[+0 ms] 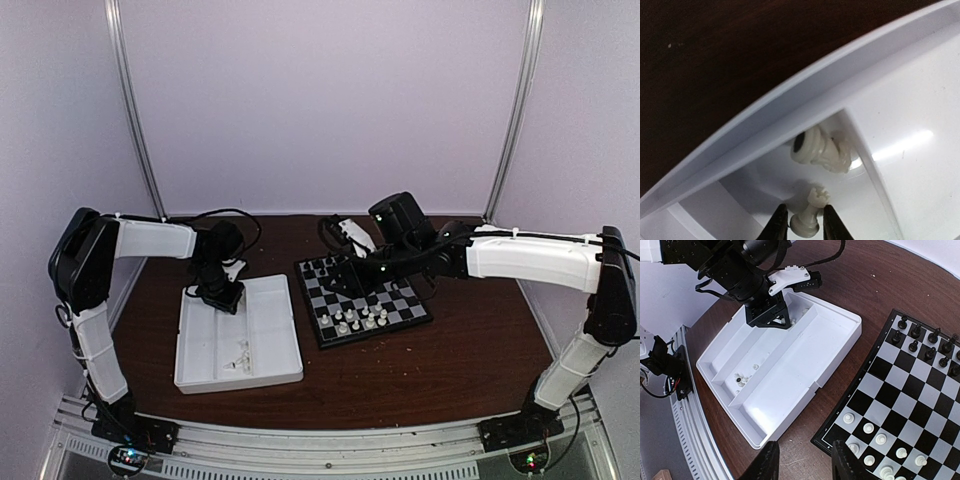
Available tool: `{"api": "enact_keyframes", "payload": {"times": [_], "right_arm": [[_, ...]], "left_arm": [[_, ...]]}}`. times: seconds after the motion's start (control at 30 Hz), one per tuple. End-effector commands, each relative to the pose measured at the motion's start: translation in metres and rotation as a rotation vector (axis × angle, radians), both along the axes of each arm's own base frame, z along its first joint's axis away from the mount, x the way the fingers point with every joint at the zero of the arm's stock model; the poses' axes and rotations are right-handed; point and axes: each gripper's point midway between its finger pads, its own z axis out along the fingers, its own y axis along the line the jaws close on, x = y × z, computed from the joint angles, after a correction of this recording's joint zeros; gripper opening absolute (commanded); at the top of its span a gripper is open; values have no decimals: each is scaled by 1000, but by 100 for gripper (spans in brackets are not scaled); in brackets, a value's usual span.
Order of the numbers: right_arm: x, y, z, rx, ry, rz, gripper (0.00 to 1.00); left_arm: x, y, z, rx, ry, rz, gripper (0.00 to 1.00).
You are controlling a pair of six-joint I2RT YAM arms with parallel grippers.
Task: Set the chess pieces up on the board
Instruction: Pick up the chess piece from the storage box.
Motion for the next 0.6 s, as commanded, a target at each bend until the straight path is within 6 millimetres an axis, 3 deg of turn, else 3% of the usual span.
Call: {"api": "enact_keyframes", "payload": {"times": [0.0,0.17,0.33,0.43,0.57], "right_arm": [[4,2,11,30,-14,-10,38],[3,3,12,34,-10,-7,39],[1,9,15,55,14,10,39],[-1,15,21,84,42,21,39],[-6,27,27,141,102,44,39]], "left_arm": [[-27,6,-8,35,93,-8,20],[-26,8,-1,62,72,-6,11],[-20,2,22,40,-33,-13,8],[-16,-12,45,-19,-142,-52,8],[-22,-45,74,-138,-294,-157,10]]}}
